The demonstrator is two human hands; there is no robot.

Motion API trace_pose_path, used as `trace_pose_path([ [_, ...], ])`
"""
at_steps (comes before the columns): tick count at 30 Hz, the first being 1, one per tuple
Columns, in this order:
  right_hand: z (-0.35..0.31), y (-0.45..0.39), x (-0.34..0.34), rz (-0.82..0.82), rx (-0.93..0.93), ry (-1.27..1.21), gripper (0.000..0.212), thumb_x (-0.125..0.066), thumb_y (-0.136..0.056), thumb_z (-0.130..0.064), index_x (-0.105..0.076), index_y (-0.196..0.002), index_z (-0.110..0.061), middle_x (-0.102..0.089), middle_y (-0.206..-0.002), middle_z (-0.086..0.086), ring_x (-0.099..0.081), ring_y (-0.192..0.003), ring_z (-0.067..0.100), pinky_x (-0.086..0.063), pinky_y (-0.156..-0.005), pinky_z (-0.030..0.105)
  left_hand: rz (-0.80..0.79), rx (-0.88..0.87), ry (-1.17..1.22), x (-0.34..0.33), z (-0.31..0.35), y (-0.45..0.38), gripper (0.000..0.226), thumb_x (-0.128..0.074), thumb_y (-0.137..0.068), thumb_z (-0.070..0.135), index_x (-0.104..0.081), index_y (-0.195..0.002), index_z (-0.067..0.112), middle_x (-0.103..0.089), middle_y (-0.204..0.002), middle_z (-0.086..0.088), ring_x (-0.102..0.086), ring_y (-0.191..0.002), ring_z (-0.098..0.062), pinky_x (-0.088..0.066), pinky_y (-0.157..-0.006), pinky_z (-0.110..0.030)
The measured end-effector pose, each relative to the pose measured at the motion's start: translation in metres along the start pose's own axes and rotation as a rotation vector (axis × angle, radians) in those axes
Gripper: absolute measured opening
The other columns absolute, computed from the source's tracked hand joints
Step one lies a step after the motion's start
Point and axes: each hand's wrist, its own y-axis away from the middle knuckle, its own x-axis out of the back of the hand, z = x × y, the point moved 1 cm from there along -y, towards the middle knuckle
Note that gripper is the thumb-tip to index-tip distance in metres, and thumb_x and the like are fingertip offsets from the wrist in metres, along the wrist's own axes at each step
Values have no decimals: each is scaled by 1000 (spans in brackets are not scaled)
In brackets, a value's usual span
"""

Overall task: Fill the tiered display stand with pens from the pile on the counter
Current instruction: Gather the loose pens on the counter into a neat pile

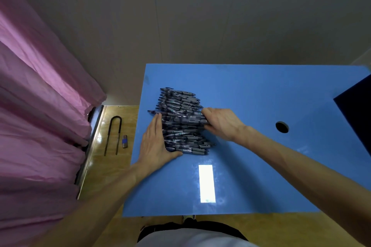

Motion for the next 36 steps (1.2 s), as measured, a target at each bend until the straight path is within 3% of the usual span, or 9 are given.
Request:
trace_pose_path([
  [5,-2,-41,3,3,-41,39,24,-56,-97,-31,-47,-108,-11,-62,-101,9,-63,-90,32,-35,-64,35,-106,136,132,-3,-2,-5,165,-83,-45,83,21,-159,25,14,-171,-1,9,-158,-20,-9,-127,-43],
  [12,-14,-72,-4,-56,4,18,36,-50,-97,-38,-52,-118,-9,-59,-116,12,-58,-103,31,-46,-80,40,-118,117,114,-7,-6,-9,163,-77,-46,89,13,-161,18,6,-172,-1,5,-158,-16,-9,-129,-41],
  [18,-1,-68,-13,-91,15,-56,56,-51,-91,-49,-52,-132,-12,-52,-118,9,-52,-106,28,-43,-90,39,-98,93,104,-7,-6,-11,162,-78,-45,88,12,-161,20,4,-171,-1,1,-158,-18,-12,-128,-43],
  [22,-2,-56,-24,-24,10,-150,73,-55,-88,-58,-47,-145,-13,-48,-139,7,-46,-124,26,-38,-105,39,-90,74,96,-8,-8,-11,162,-77,-45,89,14,-161,21,8,-171,-1,5,-158,-18,-11,-128,-47],
  [26,-4,-43,-35,87,-132,-357,78,-50,-89,-66,-44,-148,-14,-43,-150,3,-37,-138,23,-33,-115,42,-103,62,65,-5,-10,-11,164,-75,-43,91,17,-160,22,14,-170,-1,8,-158,-18,-7,-128,-48],
  [29,-8,-31,-43,267,-308,-580,62,-55,-94,-55,-51,-141,-15,-50,-142,2,-42,-133,19,-35,-113,40,-132,27,37,-4,-11,-8,163,-74,-44,91,19,-160,23,14,-170,0,8,-157,-19,-4,-129,-48],
  [32,-14,-18,-48,393,-506,-795,49,-60,-98,-42,-51,-139,-16,-50,-141,-3,-41,-132,12,-35,-112,33,-124,6,35,-5,-10,-4,162,-74,-44,91,16,-161,23,11,-170,-1,6,-158,-20,-5,-129,-49],
  [36,-27,4,-50,462,-697,-1024,50,-58,-101,-37,-43,-146,-20,-43,-149,-8,-37,-136,3,-29,-109,20,-98,0,77,-5,-12,0,162,-75,-44,91,14,-161,25,11,-171,0,8,-158,-18,-4,-129,-49],
])
